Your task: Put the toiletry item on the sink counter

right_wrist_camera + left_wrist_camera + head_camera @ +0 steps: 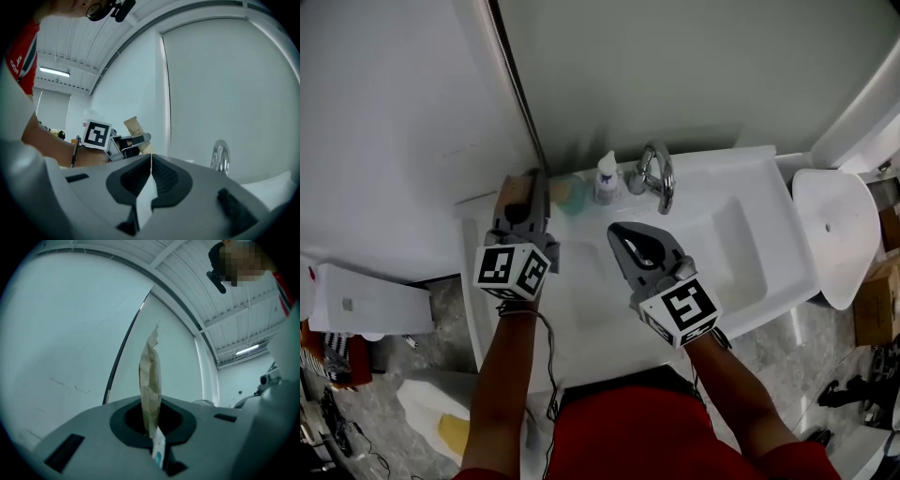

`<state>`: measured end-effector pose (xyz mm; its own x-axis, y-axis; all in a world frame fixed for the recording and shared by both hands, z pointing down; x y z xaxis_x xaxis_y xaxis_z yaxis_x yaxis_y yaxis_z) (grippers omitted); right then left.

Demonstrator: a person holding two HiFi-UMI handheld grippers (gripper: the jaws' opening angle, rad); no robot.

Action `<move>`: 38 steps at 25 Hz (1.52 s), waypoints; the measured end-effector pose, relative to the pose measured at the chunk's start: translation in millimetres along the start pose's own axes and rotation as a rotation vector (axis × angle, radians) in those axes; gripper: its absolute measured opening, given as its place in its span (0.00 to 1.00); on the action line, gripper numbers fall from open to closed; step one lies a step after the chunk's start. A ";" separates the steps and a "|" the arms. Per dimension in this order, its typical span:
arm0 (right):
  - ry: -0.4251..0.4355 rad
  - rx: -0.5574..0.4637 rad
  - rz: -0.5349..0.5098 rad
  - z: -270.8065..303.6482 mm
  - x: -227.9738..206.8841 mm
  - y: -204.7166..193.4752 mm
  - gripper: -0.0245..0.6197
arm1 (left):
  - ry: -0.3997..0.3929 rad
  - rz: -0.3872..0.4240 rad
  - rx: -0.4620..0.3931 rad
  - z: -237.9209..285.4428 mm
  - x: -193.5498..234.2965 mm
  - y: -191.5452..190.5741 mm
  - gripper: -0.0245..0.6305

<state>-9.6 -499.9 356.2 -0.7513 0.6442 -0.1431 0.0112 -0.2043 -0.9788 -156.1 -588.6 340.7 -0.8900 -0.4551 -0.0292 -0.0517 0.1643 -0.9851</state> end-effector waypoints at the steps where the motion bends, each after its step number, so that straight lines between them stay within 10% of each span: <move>1: 0.006 0.005 -0.002 1.9 -1.2 -1.4 0.08 | 0.007 -0.008 0.012 4.9 1.9 -7.2 0.07; 23: 0.021 0.079 0.035 15.0 -17.9 -28.1 0.08 | -0.008 0.014 0.233 46.4 -5.0 -101.5 0.08; 29: 0.020 0.092 0.040 15.0 -19.3 -31.4 0.08 | -0.041 0.030 0.232 44.7 -5.4 -101.8 0.40; 38: 0.021 0.090 0.041 14.3 -20.7 -34.3 0.08 | -0.098 0.078 0.190 16.4 -13.6 -81.0 0.51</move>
<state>-3.9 -516.7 394.8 -0.7373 0.6493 -0.1865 -0.0188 -0.2956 -0.9551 -132.3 -610.1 418.2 -0.8391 -0.5321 -0.1134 0.1099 0.0384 -0.9932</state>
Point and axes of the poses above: the fingertips, and each gripper's own axes: z forward along the fingers, x to its left, y out of its top, the point moved 4 cm from there along -z, backward along the fingers, and after that the axes turned 11 degrees about z, right-handed, at the moved point
